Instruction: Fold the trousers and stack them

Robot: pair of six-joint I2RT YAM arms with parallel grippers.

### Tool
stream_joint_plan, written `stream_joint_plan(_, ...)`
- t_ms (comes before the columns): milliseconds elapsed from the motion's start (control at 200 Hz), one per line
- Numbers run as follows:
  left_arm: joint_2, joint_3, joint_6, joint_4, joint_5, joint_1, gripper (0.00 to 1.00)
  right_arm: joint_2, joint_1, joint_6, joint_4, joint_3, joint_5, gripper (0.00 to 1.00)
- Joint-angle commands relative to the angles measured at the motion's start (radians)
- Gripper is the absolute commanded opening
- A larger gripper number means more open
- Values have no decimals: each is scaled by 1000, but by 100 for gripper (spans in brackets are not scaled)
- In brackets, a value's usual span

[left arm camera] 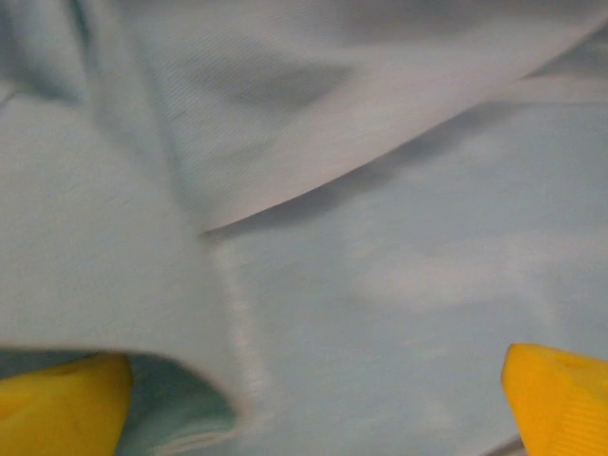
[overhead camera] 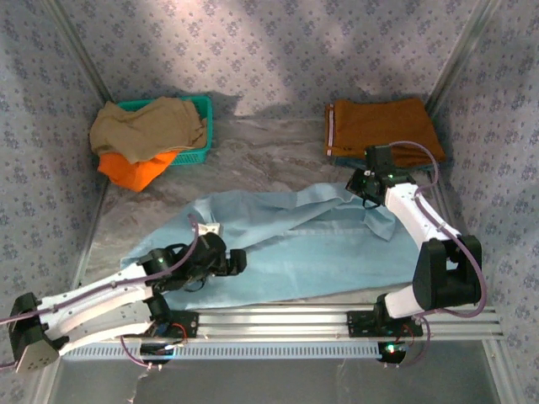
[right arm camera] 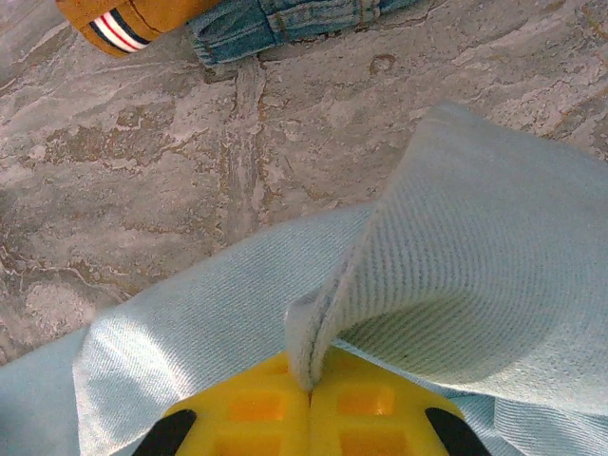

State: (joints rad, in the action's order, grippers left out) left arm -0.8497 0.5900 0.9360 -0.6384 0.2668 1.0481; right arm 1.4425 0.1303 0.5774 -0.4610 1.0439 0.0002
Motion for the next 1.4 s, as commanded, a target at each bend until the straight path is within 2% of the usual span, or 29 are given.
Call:
stream_joint_plan(0,26,60,54,-188,144,15,99,13,-4,-14,9,-5,-24,0)
stream_joint_plan(130,86,36,139,-217,252,10,94,17,-1,-15,10,-4,-30,0)
stream_joint_plan(270,114,-18,153,-146,290,-19,84,15,2,-18,9,-6,-30,0)
stream_joint_plan(425,106,-61,85,50,185,-98,82,16,2,-20,5,0,-26,0)
stream_joint_plan(665,105,-65,147,19,158,-127,82,6,-1,-24,4,-4,-15,0)
stream_joint_plan(770,136,-125,173,103,103,-193,75,7,1,-19,11,-7,-19,0)
stream_joint_plan(889,146,-159,197,175,79,-252,58,3,2,-21,8,-5,-17,0)
stream_joint_plan(959,140,-165,214,210,48,-261,61,1,3,-22,4,-1,-17,0)
stream_joint_plan(1034,129,-158,235,199,45,-262,73,-6,3,-22,4,-3,-14,0)
stream_joint_plan(1129,130,-163,258,185,75,-264,73,-9,3,-21,6,-5,-10,0)
stream_joint_plan(1229,132,-177,274,203,96,-283,65,-10,4,-18,8,-9,-11,0)
stream_joint_plan(1314,130,-172,269,217,111,-307,44,-10,7,-18,8,-10,-12,0)
stream_joint_plan(1399,125,-140,233,201,120,-349,26,-13,12,-22,6,-10,-7,0)
